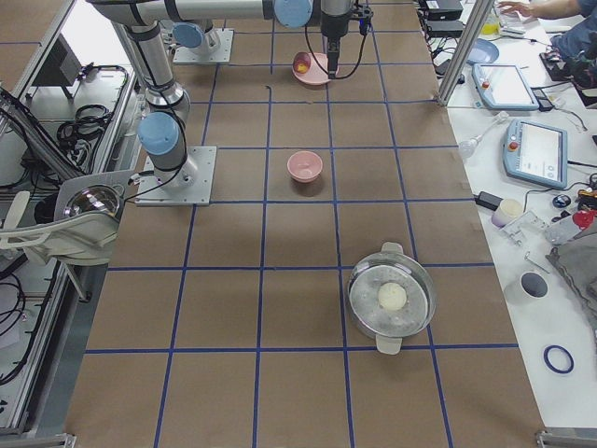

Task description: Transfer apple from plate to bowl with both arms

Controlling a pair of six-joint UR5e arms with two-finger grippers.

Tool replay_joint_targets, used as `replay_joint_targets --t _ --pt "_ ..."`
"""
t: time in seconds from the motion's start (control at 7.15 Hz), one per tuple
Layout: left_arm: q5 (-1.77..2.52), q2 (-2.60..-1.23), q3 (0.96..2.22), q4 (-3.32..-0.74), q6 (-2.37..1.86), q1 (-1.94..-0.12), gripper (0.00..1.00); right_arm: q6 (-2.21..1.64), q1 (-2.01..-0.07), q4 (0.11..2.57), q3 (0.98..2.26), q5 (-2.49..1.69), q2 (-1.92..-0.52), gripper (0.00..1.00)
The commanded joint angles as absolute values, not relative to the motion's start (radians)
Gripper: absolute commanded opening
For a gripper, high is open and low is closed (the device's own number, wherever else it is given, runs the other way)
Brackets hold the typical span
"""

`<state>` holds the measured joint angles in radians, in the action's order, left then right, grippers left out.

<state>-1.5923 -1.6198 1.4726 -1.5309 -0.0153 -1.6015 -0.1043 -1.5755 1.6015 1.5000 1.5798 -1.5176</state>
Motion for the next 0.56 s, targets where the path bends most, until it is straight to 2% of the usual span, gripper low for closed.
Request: replay_joint_targets --t 0.0,0.42 --pt "-1.592 -1.618 1.477 -1.531 -0.015 -1.601 1.0 -0.106 -1.577 1.608 1.5 1.58 -1.516 1.0" --pt "-1.595 -1.615 1.489 -1.531 -0.015 -1.603 1.0 -0.106 -1.577 1.612 1.508 1.58 -1.516 1.0"
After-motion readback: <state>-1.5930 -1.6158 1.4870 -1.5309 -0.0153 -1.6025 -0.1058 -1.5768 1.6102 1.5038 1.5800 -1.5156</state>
